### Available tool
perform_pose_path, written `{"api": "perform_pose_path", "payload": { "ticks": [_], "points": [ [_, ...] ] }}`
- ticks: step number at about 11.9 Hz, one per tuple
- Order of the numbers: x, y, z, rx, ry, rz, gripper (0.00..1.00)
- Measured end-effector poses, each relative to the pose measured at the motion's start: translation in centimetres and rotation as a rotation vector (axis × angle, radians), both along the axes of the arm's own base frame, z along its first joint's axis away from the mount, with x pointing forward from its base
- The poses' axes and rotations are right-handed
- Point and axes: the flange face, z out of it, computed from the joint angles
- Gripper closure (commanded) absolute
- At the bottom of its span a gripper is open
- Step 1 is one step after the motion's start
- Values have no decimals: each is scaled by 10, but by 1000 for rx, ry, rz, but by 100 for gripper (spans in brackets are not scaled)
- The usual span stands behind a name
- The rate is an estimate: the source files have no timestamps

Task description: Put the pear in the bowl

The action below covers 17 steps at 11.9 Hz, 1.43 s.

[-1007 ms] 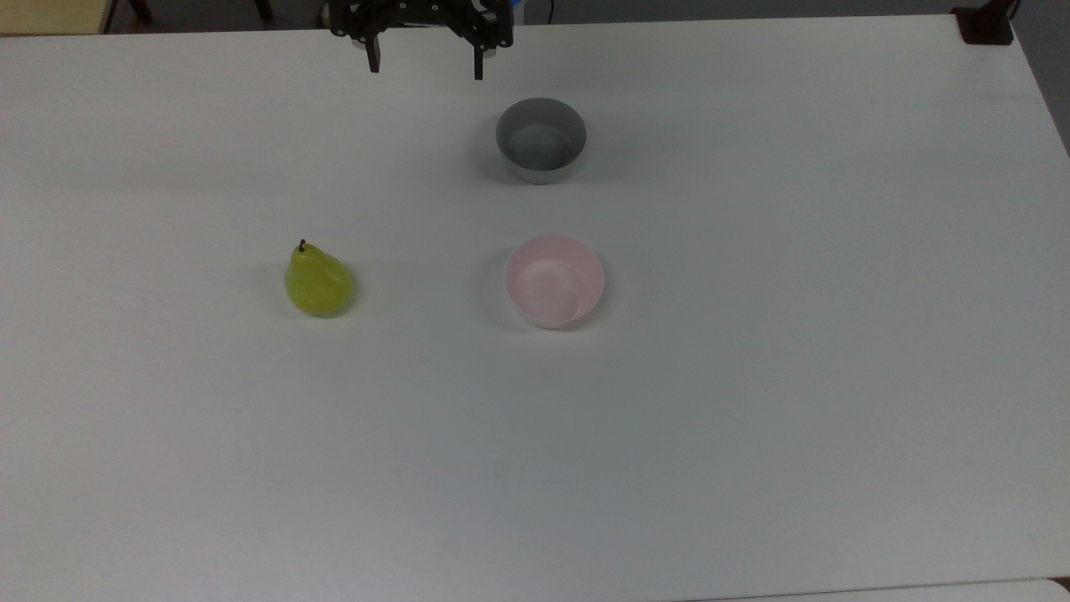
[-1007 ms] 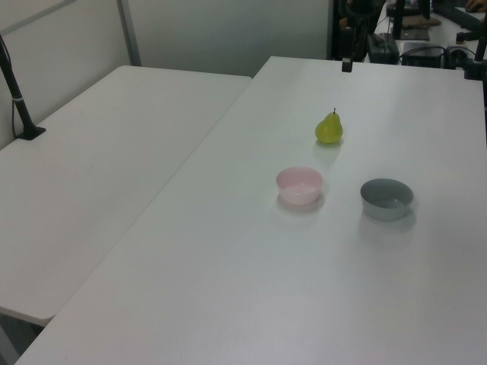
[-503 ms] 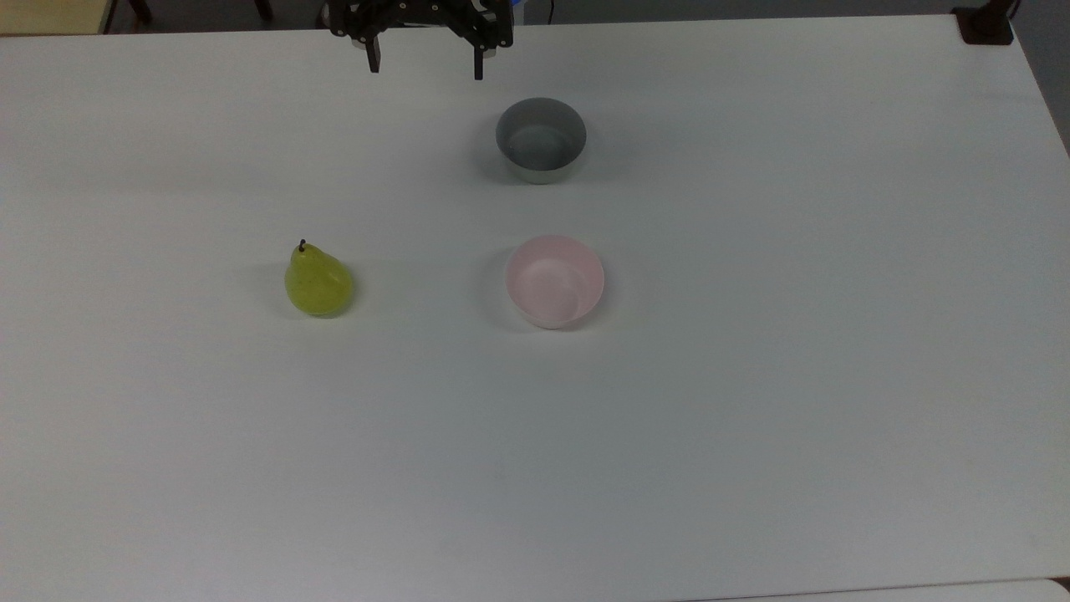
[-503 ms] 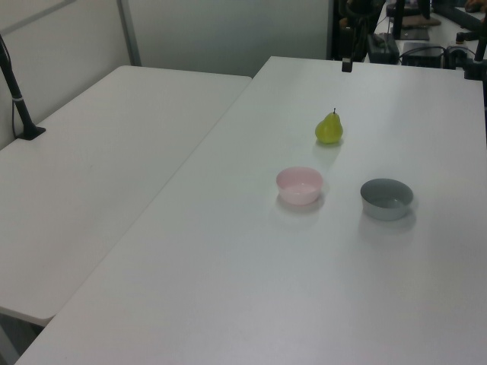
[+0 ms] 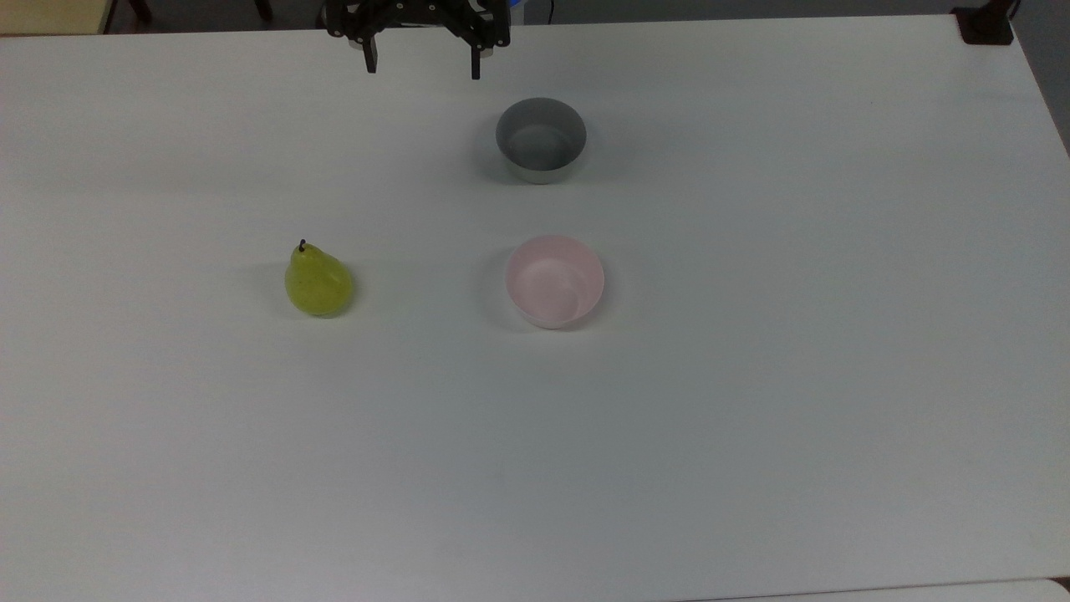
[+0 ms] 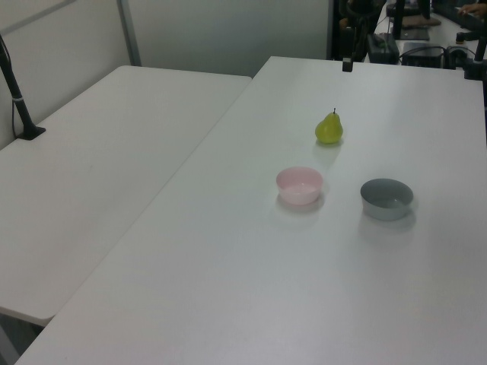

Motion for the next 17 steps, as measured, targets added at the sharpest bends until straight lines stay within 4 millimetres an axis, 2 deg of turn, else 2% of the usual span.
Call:
{"api": "perform_pose_path", "payload": {
  "ticks": [4, 5, 8, 10, 13, 17],
  "points": [
    [1, -9, 0, -1, 1, 21, 0],
    [2, -18, -1, -2, 5, 40, 0],
    [9, -67, -9, -3, -10, 66, 0],
    [18, -92, -20, -8, -29, 75, 0],
    [43, -116, -62, -20, -41, 96, 0],
    [70, -131, -146, -25, -17, 99, 0]
  ]
}}
